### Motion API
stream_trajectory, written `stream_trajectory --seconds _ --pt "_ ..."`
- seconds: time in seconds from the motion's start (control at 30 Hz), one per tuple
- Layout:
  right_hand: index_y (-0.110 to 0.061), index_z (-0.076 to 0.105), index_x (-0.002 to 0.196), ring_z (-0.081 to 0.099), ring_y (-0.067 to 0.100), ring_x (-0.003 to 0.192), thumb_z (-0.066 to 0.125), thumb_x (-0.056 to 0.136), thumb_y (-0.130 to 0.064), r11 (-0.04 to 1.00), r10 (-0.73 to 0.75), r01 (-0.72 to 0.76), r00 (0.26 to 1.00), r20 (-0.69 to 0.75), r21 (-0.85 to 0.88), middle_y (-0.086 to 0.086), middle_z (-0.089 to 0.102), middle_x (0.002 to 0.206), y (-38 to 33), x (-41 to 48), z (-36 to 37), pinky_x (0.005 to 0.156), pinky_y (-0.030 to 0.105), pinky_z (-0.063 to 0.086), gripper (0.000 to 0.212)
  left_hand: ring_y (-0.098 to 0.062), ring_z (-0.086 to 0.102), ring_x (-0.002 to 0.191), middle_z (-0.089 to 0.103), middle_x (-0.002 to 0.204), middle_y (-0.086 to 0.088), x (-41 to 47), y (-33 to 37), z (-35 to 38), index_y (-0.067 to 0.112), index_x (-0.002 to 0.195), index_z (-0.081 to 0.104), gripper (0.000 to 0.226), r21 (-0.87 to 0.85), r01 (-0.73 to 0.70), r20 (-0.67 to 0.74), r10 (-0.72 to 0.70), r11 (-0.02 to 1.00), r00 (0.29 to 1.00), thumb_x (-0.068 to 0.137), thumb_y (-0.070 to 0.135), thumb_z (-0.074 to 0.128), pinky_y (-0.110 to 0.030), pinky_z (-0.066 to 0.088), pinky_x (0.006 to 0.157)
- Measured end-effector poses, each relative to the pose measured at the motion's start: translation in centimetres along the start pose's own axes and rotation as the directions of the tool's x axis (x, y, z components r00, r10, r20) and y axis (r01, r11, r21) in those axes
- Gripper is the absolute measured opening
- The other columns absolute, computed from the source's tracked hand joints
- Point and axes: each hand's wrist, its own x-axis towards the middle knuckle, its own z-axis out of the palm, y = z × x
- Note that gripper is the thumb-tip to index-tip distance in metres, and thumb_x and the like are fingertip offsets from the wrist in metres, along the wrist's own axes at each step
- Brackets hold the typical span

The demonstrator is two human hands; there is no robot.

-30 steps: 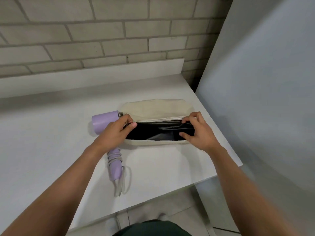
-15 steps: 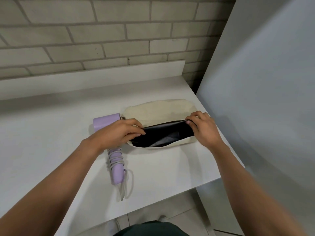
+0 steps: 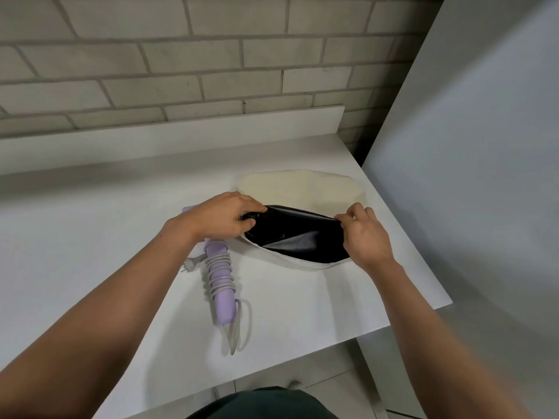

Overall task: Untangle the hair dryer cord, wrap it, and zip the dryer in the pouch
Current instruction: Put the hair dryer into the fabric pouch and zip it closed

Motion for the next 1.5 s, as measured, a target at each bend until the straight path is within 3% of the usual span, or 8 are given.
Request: stream_trajectory --seconds 0.13,0.27,0.37,0.43,0.67,0.8,1.1,1.5 --pt "-0.014 0.062 0.137 0.042 0.031 0.122 0.060 0.098 -0.012 0.988 0.045 -0.060 0.994 0.101 0.145 0.008 0.048 0.133 -2.5 -1.2 -1.1 0.095 0.042 0.050 0.039 -0.018 0.056 0.126 0.058 0.145 0.008 -0.3 -1.0 -0.4 0.026 0.146 0.056 0.045 -0.026 0.024 0.061 -0.023 0.999 0.998 0.101 0.027 0.060 -0.029 0.041 0.106" --pt "-0.017 0.073 0.106 0.057 0.021 0.099 0.070 0.092 -0.011 0.883 0.021 0.075 0.980 -0.197 0.464 0.001 0.058 0.108 -8.1 -3.3 -3.0 0.088 0.028 0.048 0.016 -0.018 0.058 0.120 0.059 0.143 0.008 -0.4 -1.6 -0.6 0.026 0.147 0.055 0.049 -0.060 0.034 0.010 -0.033 0.998 0.999 0.099 0.029 0.064 -0.029 0.044 0.101" --pt "-0.018 0.078 0.098 0.062 -0.001 0.082 0.068 0.096 -0.018 0.735 -0.112 -0.026 0.981 0.160 0.677 -0.013 0.065 0.092 -13.7 -4.2 -2.8 0.081 0.017 0.045 0.010 -0.019 0.059 0.121 0.058 0.145 0.005 -0.3 -1.9 -0.8 0.023 0.146 0.056 0.050 -0.078 0.023 -0.031 -0.026 0.997 0.999 0.098 0.027 0.066 -0.026 0.042 0.100" --pt "-0.015 0.075 0.110 0.063 -0.004 0.092 0.064 0.099 -0.034 0.710 -0.218 -0.148 0.884 0.415 0.688 -0.012 0.070 0.100 -16.8 -4.2 -1.4 0.088 0.019 0.047 0.025 -0.020 0.059 0.122 0.057 0.147 0.005 -0.3 -2.1 -0.8 0.022 0.147 0.055 0.051 -0.076 0.022 -0.040 -0.025 0.997 0.999 0.098 0.027 0.067 -0.022 0.039 0.098" --pt "-0.032 0.053 0.136 0.057 0.021 0.125 0.066 0.070 -0.076 0.698 -0.105 -0.314 0.844 0.526 0.643 -0.004 0.061 0.132 -22.6 -0.3 3.2 0.102 0.046 0.052 0.081 -0.019 0.057 0.128 0.056 0.148 0.003 -0.8 -3.8 -0.3 0.024 0.147 0.055 0.053 -0.118 0.028 -0.027 -0.031 0.993 0.999 0.096 0.026 0.069 -0.019 0.036 0.101" --pt "-0.024 0.055 0.130 0.061 0.021 0.111 0.077 0.074 -0.055 0.746 -0.015 -0.308 0.879 0.476 0.591 -0.002 0.065 0.118 -24.1 0.0 4.3 0.085 0.034 0.050 0.068 -0.017 0.056 0.129 0.056 0.149 0.005 -0.9 -4.6 -0.3 0.025 0.147 0.055 0.052 -0.153 0.023 -0.032 -0.029 0.988 0.999 0.096 0.025 0.069 -0.018 0.035 0.102" --pt "-0.019 0.067 0.071 0.060 0.012 0.063 0.083 0.066 -0.037 0.543 0.028 -0.488 0.824 0.566 0.683 -0.012 0.062 0.067 -21.0 -1.2 1.2 0.064 0.032 0.051 0.025 -0.018 0.056 0.128 0.058 0.146 0.005 0.2 -5.0 -1.0 0.024 0.145 0.058 0.051 -0.155 0.016 -0.107 -0.033 0.988 0.994 0.095 0.018 0.065 -0.019 0.036 0.100" --pt "0.002 0.076 0.094 0.060 0.019 0.059 0.083 0.083 -0.022 0.225 0.019 -0.650 0.747 0.664 0.725 0.009 0.067 0.073 -13.0 -7.2 -6.6 0.058 0.030 0.051 0.027 -0.021 0.058 0.127 0.061 0.141 0.001 0.1 -4.8 0.6 0.019 0.142 0.060 0.059 -0.106 -0.054 -0.203 0.032 0.993 0.979 0.086 0.004 0.068 -0.021 0.037 0.103"
